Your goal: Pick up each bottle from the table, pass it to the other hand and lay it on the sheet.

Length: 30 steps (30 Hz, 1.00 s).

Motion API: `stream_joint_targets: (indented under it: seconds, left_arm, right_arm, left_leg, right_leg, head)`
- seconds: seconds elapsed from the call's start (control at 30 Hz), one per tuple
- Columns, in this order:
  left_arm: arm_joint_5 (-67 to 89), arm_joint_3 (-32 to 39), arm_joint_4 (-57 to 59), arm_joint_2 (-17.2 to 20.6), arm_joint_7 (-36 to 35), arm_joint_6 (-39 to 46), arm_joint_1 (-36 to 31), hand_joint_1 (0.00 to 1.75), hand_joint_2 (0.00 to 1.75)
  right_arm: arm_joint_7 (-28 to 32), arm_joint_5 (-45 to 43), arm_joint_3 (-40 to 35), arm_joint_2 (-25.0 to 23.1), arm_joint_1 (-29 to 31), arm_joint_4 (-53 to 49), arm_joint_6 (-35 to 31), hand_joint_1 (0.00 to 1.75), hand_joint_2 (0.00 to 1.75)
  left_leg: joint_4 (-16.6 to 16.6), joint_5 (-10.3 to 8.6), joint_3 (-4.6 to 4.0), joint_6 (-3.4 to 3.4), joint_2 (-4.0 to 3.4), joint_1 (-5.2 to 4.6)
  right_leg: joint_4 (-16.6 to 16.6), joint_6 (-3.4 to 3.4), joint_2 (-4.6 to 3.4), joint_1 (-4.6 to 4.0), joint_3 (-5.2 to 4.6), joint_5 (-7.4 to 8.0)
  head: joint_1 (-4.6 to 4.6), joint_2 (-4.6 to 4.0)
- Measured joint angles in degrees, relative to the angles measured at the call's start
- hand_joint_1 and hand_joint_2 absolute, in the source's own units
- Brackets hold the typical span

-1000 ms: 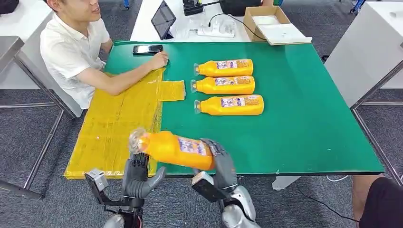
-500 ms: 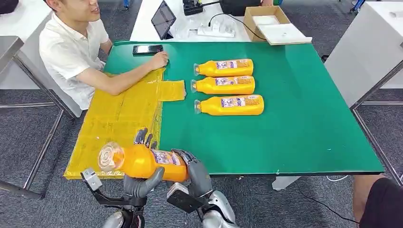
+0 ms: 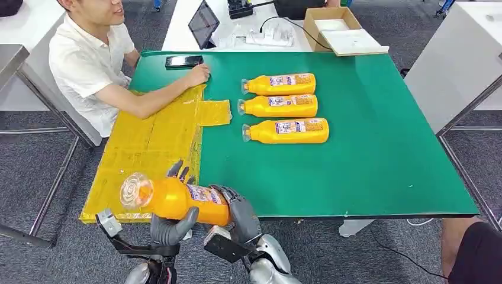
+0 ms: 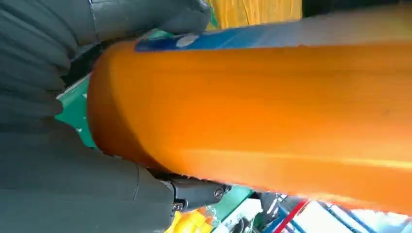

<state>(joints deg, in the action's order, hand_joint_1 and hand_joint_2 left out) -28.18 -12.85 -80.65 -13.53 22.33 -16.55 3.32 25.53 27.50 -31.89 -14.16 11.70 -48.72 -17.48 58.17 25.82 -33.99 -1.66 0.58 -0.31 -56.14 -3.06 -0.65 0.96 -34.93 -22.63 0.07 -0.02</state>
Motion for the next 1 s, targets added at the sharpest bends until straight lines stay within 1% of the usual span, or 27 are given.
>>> stream_joint_targets:
  seconds: [0.1,0.13,0.23,0.43,0.67,0.77,0.87,0.9,0.93,0.97,1.0]
  left_arm:
    - [-5.07,0.68,1.2,0.04,-2.95,-3.98,-1.09,1.75,1.75]
    - [-5.83,0.85,1.59,0.11,-3.36,-4.65,-1.27,1.75,1.75]
    - [-6.2,0.92,2.36,0.11,-3.67,-5.15,-1.62,1.75,1.75]
    - [-5.37,1.25,2.4,0.11,-2.86,-4.09,-1.83,1.75,1.75]
    - [-7.19,2.03,2.29,0.09,-4.33,-2.44,-2.0,1.75,1.75]
    - [-7.01,2.1,2.64,0.09,-5.77,1.28,-2.74,1.75,1.75]
    - [-4.17,2.64,3.82,0.31,-5.99,7.68,-4.2,1.75,1.75]
    - [-3.69,2.91,4.22,0.44,-5.96,8.64,-4.68,0.94,1.75]
    - [-2.67,3.04,4.56,0.59,-6.01,10.18,-5.16,1.08,1.75]
    - [-0.69,3.06,4.96,0.77,-6.67,12.78,-5.73,1.13,1.75]
    - [1.44,3.06,5.55,0.98,-7.4,15.72,-6.26,1.13,1.75]
  right_arm:
    - [3.47,-4.56,-0.83,-0.35,-0.62,-0.13,4.49,0.0,1.75]
    - [3.87,-5.59,-0.91,-0.33,-0.66,-0.5,5.83,0.0,0.0]
    - [3.65,-6.47,-1.38,-0.35,-0.66,-1.58,6.64,0.0,0.0]
    - [1.86,-6.45,-1.6,-0.13,-1.38,-4.0,3.56,0.0,0.0]
    - [1.86,-8.35,-1.35,0.2,-2.2,-7.7,4.67,0.0,0.0]
    - [2.31,-8.75,-1.33,0.37,-2.62,-9.53,4.26,0.0,0.0]
    - [2.6,-10.12,-1.24,0.81,-3.58,-12.03,4.85,0.0,0.0]
    - [2.64,-10.19,-1.24,0.98,-3.86,-12.88,4.89,0.0,0.0]
    - [2.71,-10.19,-1.24,1.14,-4.07,-13.53,4.85,0.0,0.0]
    - [2.91,-10.03,-1.24,1.27,-4.4,-14.25,4.35,0.0,0.0]
    - [3.53,-9.73,-1.24,1.46,-4.76,-15.12,3.24,0.0,0.0]
  left_leg:
    - [0.0,0.0,0.0,0.0,-0.01,0.0]
    - [0.0,0.0,-0.01,0.0,-0.02,0.0]
    - [0.0,0.0,0.0,0.0,-0.01,0.0]
    - [0.0,0.0,-0.01,0.0,0.0,0.0]
    - [0.0,0.0,-0.01,0.0,0.0,0.0]
    - [0.0,0.0,-0.01,0.0,0.0,0.0]
    - [0.0,-0.01,-0.01,0.0,-0.01,0.0]
    - [0.0,-0.01,-0.01,0.0,0.0,0.0]
    - [0.0,-0.01,0.0,0.0,0.0,0.0]
    - [0.0,-0.02,0.0,0.0,0.01,0.0]
    - [0.0,-0.02,0.0,0.0,0.01,0.0]
  right_leg:
    - [0.0,0.0,0.0,0.0,0.0,0.0]
    - [0.0,0.0,0.0,0.0,-0.02,0.0]
    - [-0.01,0.0,0.0,0.0,-0.01,0.0]
    - [-0.01,0.0,0.0,0.0,-0.01,0.0]
    - [0.0,0.0,0.0,0.0,-0.02,0.0]
    - [0.0,0.0,0.0,0.0,-0.02,0.0]
    - [-0.01,0.0,0.0,0.0,-0.02,0.01]
    - [-0.01,0.0,0.0,0.0,-0.02,0.01]
    - [-0.01,0.0,0.0,0.0,-0.01,0.01]
    - [-0.01,0.0,0.0,0.0,-0.01,0.01]
    - [-0.01,0.0,0.0,0.0,-0.01,0.01]
  head:
    - [-0.02,0.0]
    - [0.0,0.0]
    - [0.0,0.0]
    - [0.0,0.0]
    - [0.0,0.0]
    - [0.0,0.0]
    - [0.0,0.0]
    - [0.0,0.0]
    - [0.0,0.0]
    - [0.0,0.0]
    - [0.02,0.0]
